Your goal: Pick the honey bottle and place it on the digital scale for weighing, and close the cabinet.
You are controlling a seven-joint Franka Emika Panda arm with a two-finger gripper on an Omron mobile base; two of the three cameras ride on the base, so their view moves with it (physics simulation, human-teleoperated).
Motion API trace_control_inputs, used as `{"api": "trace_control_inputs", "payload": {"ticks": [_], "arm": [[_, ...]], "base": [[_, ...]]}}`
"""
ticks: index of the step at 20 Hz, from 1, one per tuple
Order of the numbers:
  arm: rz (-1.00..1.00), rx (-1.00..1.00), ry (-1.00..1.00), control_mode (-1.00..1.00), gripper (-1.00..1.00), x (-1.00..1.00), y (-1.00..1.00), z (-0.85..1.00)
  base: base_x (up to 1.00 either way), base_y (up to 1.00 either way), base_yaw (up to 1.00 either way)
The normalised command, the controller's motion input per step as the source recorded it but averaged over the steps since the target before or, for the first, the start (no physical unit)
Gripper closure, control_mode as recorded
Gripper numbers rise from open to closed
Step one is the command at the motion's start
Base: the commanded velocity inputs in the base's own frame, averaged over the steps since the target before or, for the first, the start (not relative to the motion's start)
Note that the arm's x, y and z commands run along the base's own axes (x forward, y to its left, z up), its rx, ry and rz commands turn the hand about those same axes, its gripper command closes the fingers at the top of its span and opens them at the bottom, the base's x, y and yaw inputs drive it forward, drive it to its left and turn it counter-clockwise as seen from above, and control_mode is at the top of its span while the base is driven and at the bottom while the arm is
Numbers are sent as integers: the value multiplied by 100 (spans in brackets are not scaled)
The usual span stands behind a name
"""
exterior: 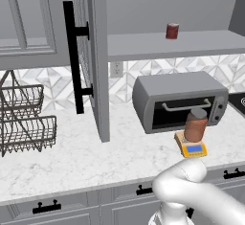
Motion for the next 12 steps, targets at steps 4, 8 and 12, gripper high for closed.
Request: {"api": "trace_control_inputs", "payload": {"ticks": [4, 8, 12], "arm": [[0, 5, 6, -100, -100, 0, -56, 0], [0, 1, 4, -100, -100, 0, -46, -12], [0, 3, 13, -100, -100, -2, -56, -8]], "base": [[0, 0, 0], [0, 0, 0], [0, 0, 0]]}}
